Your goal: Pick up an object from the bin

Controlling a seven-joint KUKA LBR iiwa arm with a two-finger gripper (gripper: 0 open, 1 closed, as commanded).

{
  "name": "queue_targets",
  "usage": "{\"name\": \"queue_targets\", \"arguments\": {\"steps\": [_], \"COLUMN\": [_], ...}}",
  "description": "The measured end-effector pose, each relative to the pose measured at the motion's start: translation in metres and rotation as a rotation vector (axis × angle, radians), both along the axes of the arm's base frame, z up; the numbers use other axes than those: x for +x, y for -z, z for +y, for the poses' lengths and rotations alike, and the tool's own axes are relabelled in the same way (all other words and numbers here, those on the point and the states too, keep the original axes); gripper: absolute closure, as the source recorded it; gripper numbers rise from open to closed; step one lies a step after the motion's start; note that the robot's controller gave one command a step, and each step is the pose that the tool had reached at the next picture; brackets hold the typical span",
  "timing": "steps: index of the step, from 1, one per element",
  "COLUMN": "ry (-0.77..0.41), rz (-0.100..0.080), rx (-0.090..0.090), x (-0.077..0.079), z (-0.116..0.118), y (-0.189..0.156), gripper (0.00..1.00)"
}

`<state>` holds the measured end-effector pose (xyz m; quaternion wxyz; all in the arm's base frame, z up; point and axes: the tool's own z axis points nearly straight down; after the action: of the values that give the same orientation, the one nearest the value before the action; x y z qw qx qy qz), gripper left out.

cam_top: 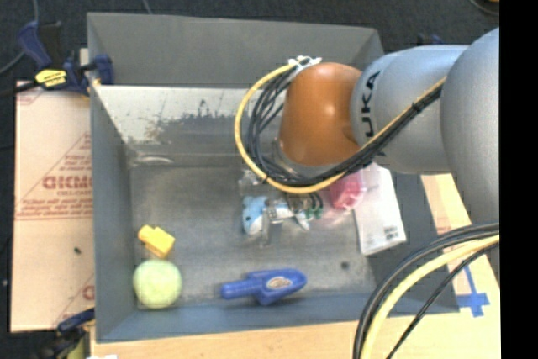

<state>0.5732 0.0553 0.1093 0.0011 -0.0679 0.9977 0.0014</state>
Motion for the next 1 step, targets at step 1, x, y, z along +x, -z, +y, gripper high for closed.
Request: {"name": "queue_targets", "arguments": {"steps": [1], "ry": [0.048], "rz": [-0.008], "rx": [0.0], "x": [0.0135], "z": [-0.0049], "y": [0.0069], "gripper": [1.0]}}
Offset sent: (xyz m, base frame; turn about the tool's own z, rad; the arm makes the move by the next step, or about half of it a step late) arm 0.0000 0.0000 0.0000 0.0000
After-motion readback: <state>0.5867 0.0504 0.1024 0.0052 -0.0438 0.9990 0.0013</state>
